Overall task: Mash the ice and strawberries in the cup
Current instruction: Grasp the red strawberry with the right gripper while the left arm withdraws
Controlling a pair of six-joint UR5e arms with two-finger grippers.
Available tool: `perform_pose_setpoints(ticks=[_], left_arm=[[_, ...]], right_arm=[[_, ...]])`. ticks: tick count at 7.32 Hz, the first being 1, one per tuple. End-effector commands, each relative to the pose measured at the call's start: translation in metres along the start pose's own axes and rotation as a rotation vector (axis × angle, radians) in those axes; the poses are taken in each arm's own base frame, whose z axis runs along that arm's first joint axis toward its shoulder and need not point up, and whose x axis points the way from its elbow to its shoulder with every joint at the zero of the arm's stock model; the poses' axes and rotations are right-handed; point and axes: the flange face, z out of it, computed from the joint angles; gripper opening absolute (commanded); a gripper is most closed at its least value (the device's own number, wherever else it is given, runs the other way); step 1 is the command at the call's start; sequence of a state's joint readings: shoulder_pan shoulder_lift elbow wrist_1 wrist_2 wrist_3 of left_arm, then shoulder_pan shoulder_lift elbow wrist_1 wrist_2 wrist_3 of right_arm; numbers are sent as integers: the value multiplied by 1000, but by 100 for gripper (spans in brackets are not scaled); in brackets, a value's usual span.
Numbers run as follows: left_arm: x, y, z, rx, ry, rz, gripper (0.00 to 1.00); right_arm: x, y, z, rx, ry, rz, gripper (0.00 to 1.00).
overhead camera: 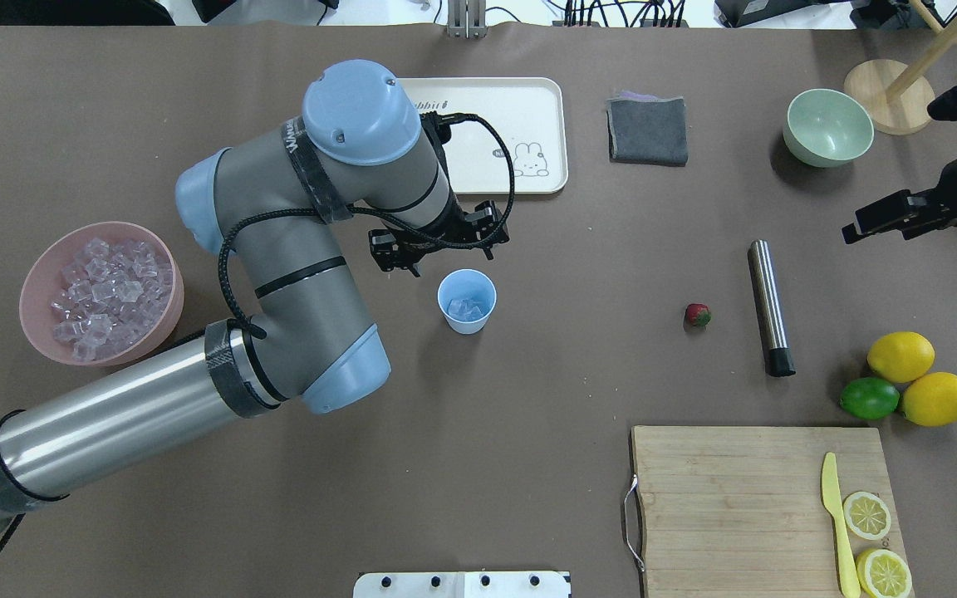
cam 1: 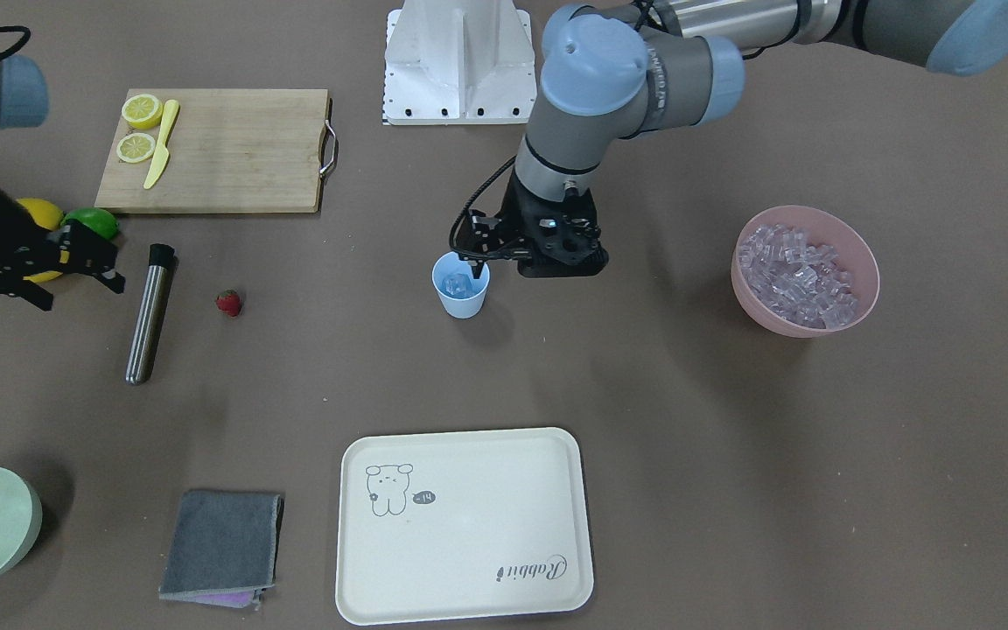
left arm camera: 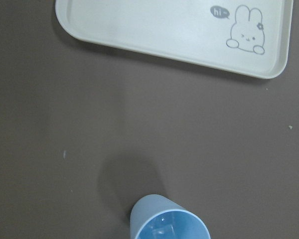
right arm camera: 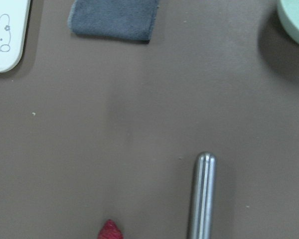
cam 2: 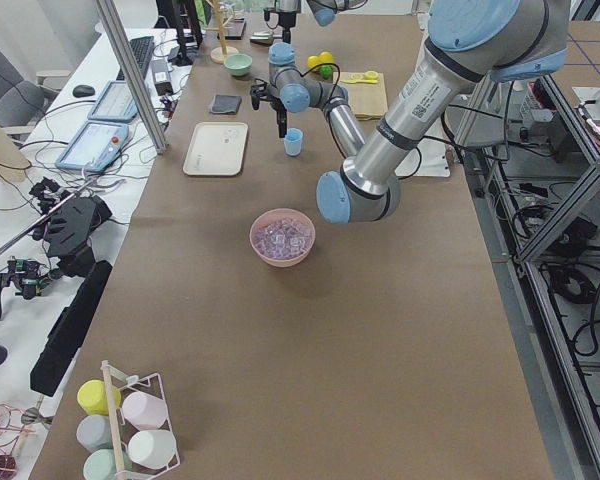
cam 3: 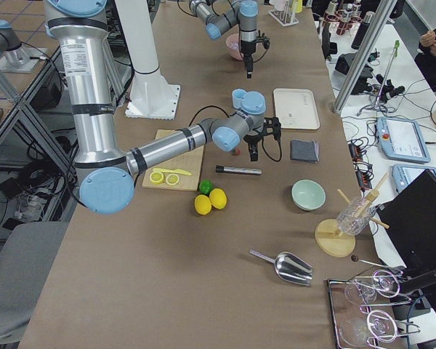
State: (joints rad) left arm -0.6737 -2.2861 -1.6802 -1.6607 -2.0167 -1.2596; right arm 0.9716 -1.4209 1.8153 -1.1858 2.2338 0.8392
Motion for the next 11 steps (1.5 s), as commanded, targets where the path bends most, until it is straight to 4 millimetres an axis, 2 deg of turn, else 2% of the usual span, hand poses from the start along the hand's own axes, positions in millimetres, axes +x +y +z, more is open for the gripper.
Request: perform_pose_setpoints(ticks=[1, 2, 3, 5, 7, 9, 11], left_arm=[[-73, -4, -11, 20, -40, 97, 97], [-91, -9, -15, 29, -54, 114, 98], [-111, -19, -16, 36, -77, 138, 98], [-165, -34, -30, 43, -146, 196, 97], [-189, -50, -65, 27, -233, 258, 97], [-227, -65, -79, 37, -264, 282, 97], [-231, -68, -84, 41, -267, 281, 98]], right_arm=[[-67, 19, 38, 15, 15, -1, 100], [-86, 39, 67, 12, 50, -46, 99], [-95, 53, 86, 0, 73, -80, 94], [-95, 62, 93, -19, 79, -96, 87], [-98, 69, 105, -39, 87, -104, 87], [-94, 70, 117, -47, 105, -104, 86], [-80, 67, 123, -43, 139, -161, 81]])
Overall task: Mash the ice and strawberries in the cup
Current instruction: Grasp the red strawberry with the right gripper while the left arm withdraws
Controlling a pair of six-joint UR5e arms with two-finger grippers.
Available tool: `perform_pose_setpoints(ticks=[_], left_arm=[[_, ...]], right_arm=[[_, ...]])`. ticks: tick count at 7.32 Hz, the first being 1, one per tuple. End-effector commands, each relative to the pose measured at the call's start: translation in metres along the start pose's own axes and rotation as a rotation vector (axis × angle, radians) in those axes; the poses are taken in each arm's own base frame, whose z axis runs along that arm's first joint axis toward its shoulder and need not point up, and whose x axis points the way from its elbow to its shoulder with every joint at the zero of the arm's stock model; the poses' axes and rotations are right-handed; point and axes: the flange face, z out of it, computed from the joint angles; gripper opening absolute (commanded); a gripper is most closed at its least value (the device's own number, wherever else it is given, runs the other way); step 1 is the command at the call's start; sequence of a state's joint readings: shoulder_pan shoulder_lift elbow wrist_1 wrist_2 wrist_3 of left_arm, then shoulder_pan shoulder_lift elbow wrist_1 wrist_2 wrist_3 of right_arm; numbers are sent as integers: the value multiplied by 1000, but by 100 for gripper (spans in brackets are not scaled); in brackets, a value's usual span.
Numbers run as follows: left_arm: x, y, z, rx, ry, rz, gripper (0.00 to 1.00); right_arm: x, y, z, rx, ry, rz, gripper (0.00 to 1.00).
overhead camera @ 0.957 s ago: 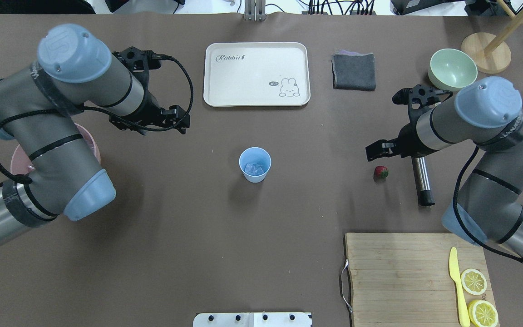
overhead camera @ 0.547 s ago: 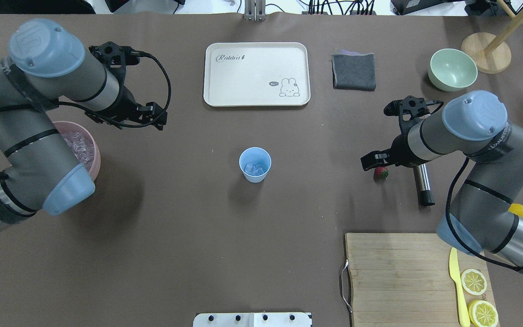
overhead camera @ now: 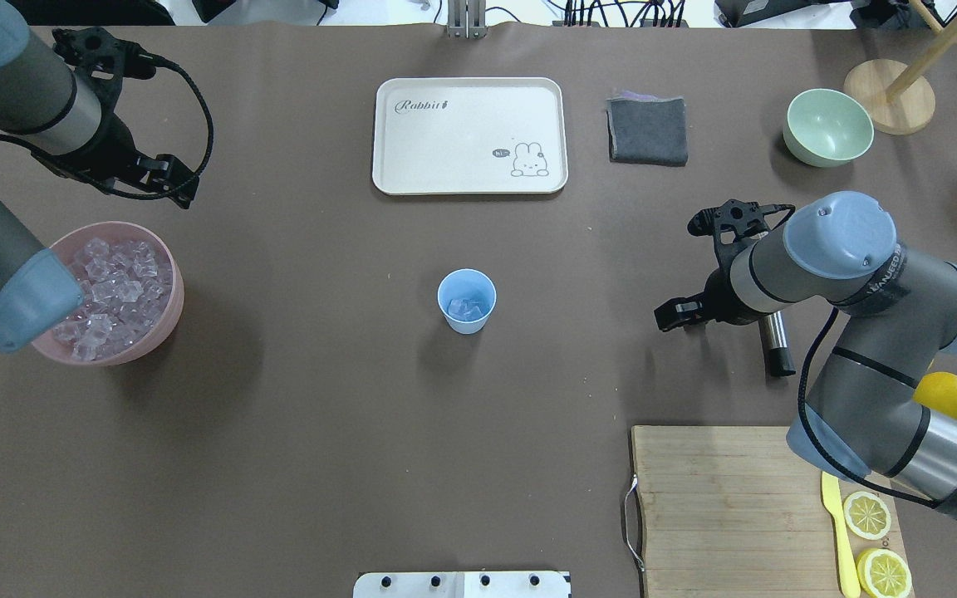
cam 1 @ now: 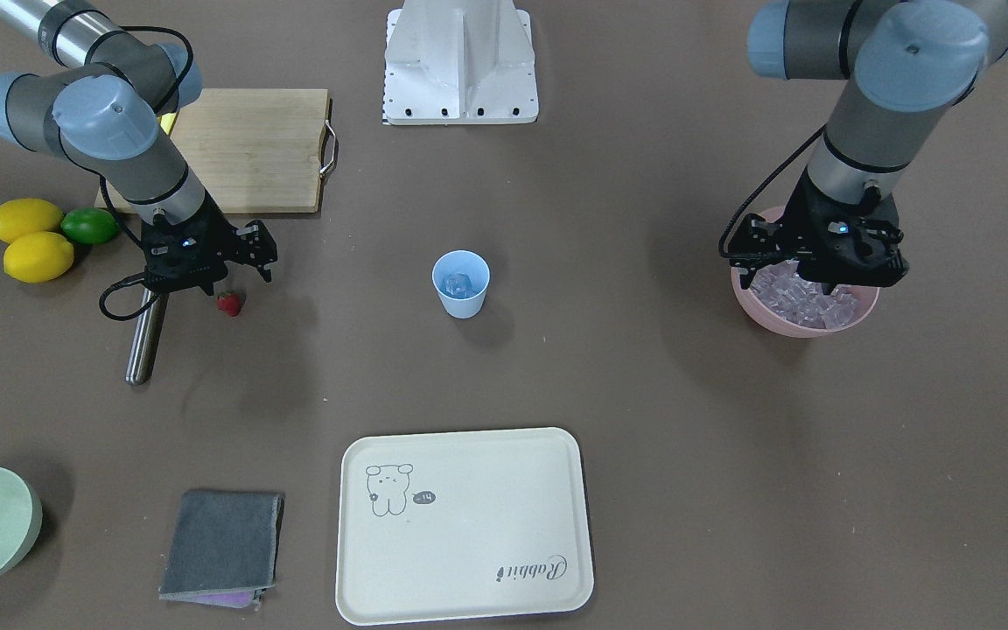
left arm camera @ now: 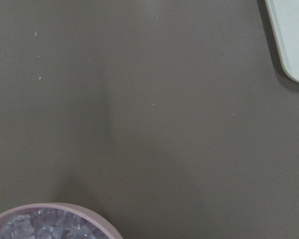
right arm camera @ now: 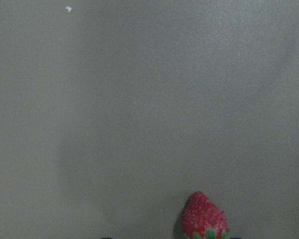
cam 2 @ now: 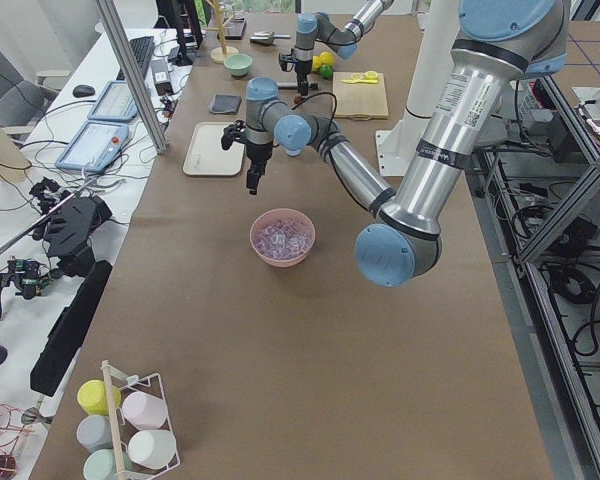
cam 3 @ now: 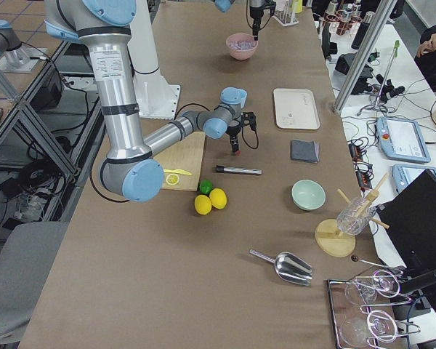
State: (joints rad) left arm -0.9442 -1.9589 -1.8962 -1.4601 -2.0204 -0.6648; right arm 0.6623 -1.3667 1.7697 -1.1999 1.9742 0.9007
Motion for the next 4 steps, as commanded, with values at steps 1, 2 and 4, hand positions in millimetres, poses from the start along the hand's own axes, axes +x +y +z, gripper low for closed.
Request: perform_pose_setpoints(ticks=[1, 2, 4], left_arm=[[-5, -1, -2, 3, -4, 2, 97], [-5, 0, -3, 5, -2, 4, 97], [-7, 1, -4, 7, -4, 3, 97]], right_arm=[[15, -4, 14, 0, 45, -45, 79], [16, -4, 17, -3, 49, -45, 70], [10, -8, 17, 1, 42, -48, 11]])
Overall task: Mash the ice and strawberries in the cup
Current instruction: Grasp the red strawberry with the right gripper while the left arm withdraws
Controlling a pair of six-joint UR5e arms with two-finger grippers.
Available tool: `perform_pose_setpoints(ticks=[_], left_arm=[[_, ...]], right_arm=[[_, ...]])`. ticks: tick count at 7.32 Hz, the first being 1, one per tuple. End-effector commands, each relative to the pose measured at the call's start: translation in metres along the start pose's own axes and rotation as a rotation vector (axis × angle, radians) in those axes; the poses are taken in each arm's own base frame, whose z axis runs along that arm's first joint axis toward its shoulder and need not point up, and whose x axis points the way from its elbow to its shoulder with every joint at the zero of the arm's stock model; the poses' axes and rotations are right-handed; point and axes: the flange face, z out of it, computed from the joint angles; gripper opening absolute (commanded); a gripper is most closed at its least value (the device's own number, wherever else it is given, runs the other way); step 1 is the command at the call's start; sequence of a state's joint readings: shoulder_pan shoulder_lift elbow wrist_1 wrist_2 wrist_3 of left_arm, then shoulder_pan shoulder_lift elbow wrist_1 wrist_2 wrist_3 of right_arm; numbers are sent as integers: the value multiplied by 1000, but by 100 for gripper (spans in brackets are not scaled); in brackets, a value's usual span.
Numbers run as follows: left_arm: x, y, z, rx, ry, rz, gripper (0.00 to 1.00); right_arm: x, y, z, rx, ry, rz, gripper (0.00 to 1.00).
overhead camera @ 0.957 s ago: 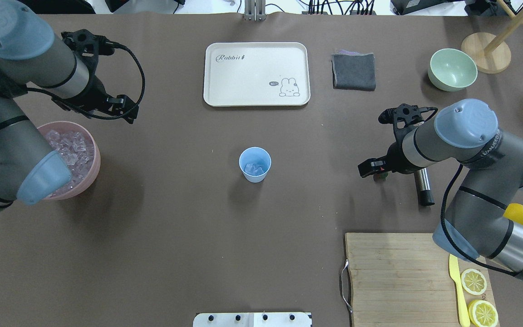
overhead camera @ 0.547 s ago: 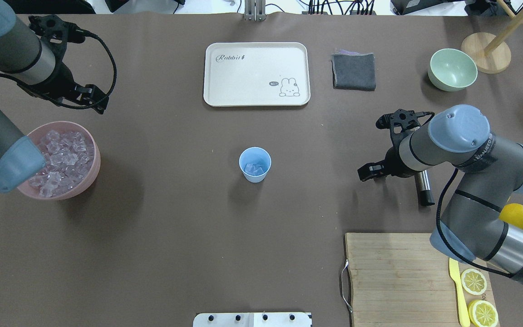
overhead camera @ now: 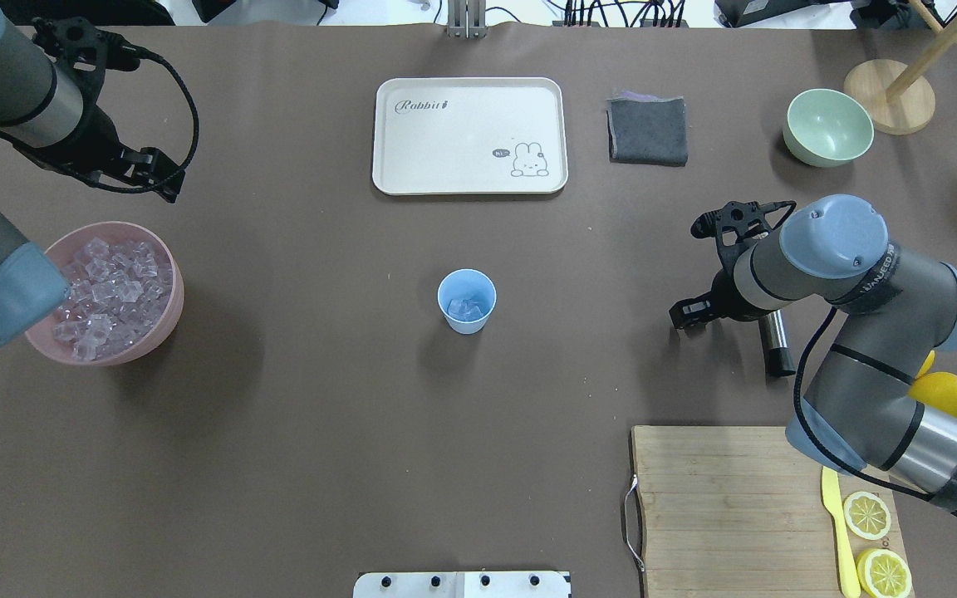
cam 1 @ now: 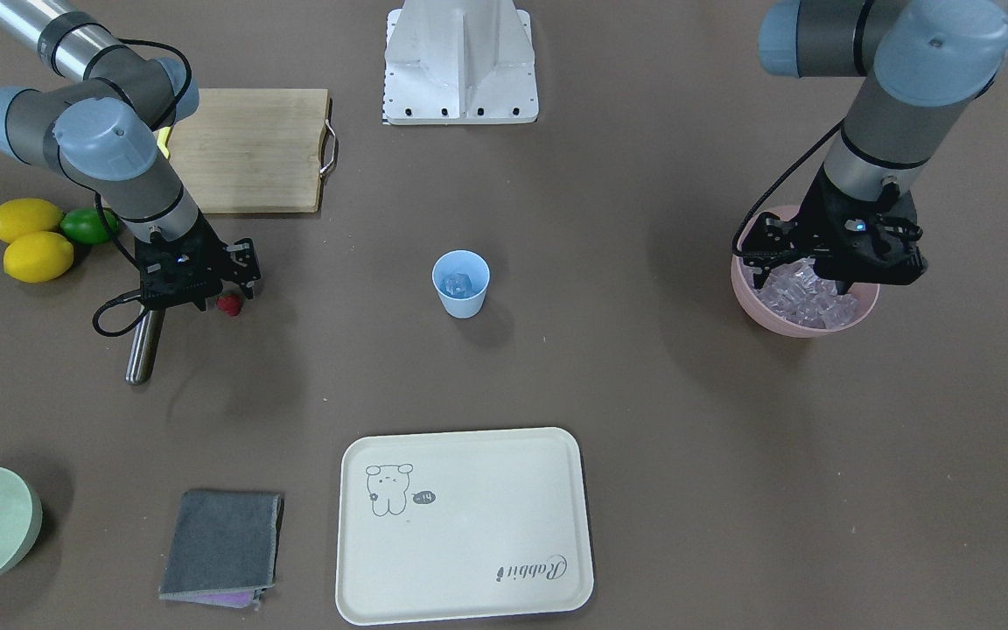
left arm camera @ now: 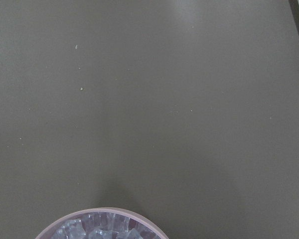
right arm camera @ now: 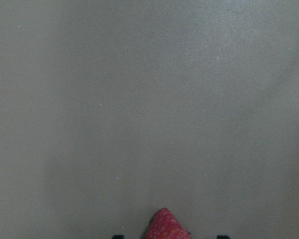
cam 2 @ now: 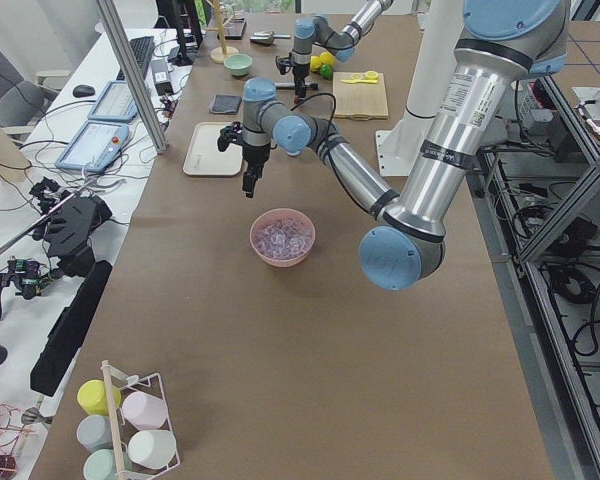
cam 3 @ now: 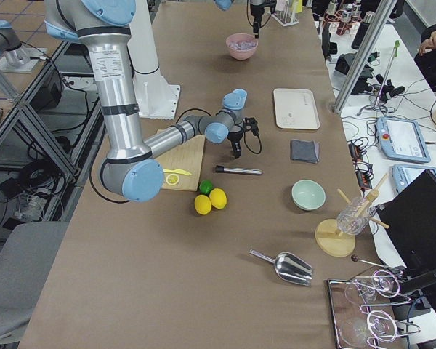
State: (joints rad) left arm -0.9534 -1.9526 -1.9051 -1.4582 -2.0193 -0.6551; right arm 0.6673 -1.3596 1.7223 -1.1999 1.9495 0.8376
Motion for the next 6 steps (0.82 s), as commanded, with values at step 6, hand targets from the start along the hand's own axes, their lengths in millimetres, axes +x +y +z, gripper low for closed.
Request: perform_pose_setpoints(ticks=[6], left_arm=[[-96, 5, -5, -29, -20, 72, 97]], right_arm=[[-90, -54, -67, 60, -91, 56, 0]])
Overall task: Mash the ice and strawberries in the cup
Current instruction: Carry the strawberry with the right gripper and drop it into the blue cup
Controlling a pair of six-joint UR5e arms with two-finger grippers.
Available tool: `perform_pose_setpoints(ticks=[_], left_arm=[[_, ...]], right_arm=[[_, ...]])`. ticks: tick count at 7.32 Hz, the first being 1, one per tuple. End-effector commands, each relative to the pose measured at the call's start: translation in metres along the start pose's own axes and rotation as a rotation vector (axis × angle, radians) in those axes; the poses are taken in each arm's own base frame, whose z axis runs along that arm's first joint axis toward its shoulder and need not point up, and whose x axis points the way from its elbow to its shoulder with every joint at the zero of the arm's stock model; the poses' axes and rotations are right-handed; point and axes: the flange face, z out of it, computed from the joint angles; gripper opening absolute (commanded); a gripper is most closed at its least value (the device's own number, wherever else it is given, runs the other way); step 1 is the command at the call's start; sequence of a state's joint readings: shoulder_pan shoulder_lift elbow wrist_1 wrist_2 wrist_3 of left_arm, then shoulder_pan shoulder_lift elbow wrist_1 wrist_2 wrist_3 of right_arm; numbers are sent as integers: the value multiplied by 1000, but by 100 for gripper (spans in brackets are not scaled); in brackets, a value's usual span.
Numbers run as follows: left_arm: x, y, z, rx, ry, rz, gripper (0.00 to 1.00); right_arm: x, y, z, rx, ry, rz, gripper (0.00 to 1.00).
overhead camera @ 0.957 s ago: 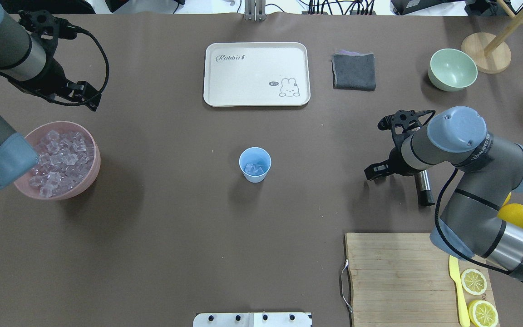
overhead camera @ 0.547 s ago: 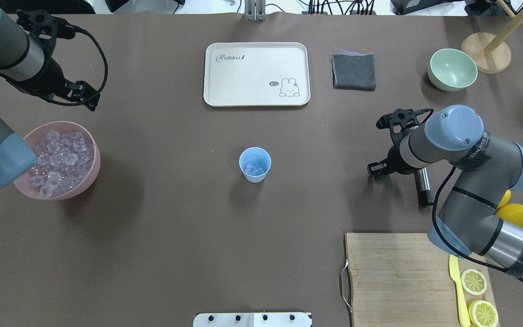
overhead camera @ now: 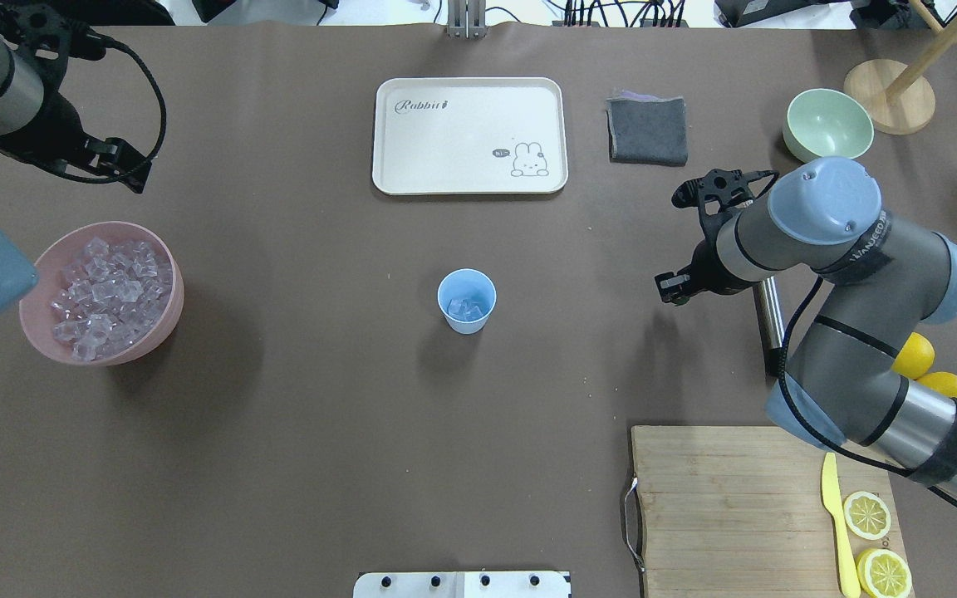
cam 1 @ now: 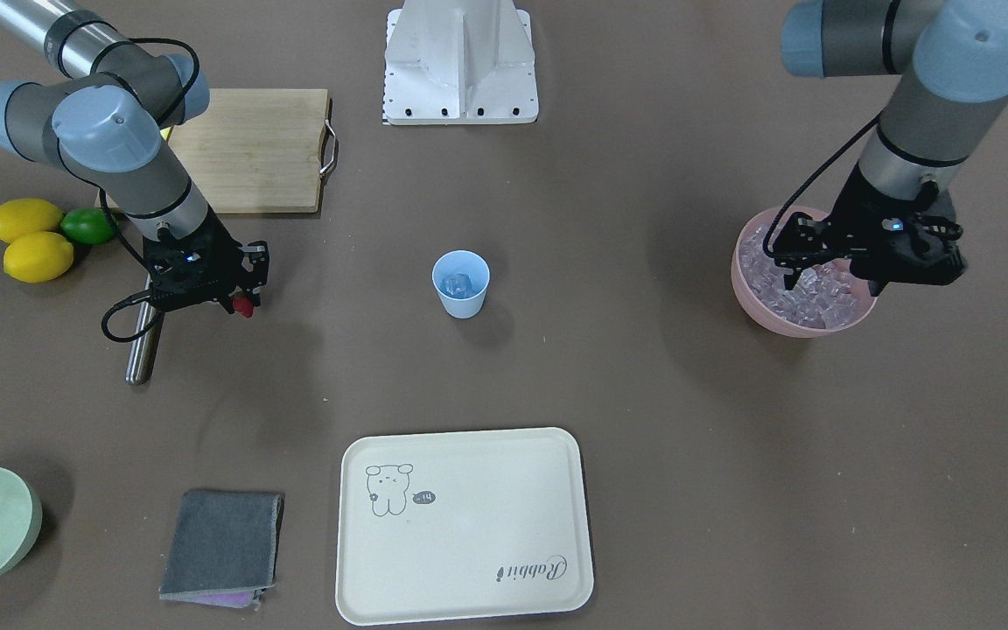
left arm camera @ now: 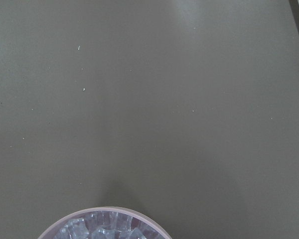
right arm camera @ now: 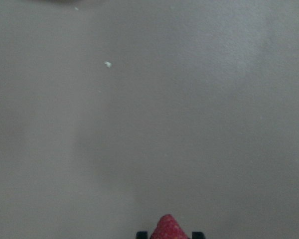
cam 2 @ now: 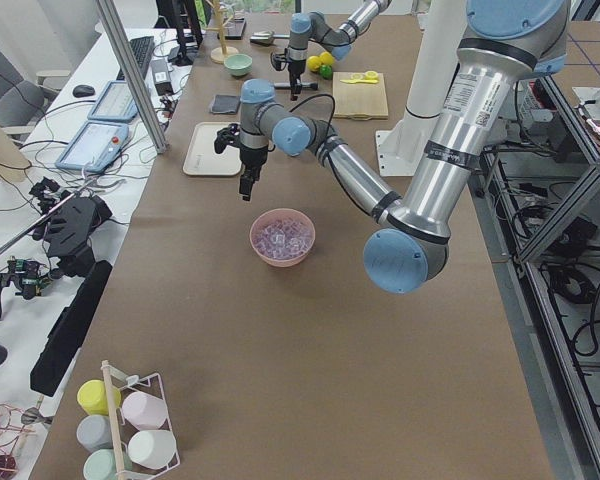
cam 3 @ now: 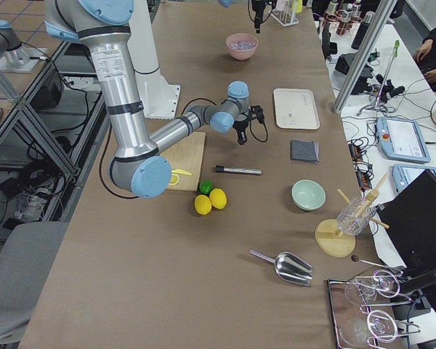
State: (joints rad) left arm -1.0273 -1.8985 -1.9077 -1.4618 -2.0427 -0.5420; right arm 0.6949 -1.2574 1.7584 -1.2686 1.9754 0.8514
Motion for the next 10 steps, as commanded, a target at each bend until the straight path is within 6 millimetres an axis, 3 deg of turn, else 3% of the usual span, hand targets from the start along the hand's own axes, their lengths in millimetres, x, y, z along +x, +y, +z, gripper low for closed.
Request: perform_pose_setpoints(ticks=[1, 2, 3, 4, 5, 7, 10], left_arm=[[-81, 15, 5, -49, 3, 70, 97], [-111, 26, 10, -76, 8, 97, 97], [-127, 41, 20, -104, 3, 126, 98], [-134, 44, 20, -107, 0, 120, 98], [-137, 48, 23, -112, -4, 116, 98], [-138, 48, 23, -114, -4, 115, 98], [-139, 48, 25, -117, -5, 113, 98]], right_arm=[[-83, -19, -24, 31, -61, 57, 0], [-115, -28, -36, 34, -75, 70, 0], [-156, -38, -51, 24, -84, 95, 0], [-189, -41, -61, 32, -81, 82, 0], [-213, -37, -56, 33, -80, 111, 0], [-236, -39, -58, 33, -91, 107, 0], [-256, -29, -48, 52, -77, 104, 0]])
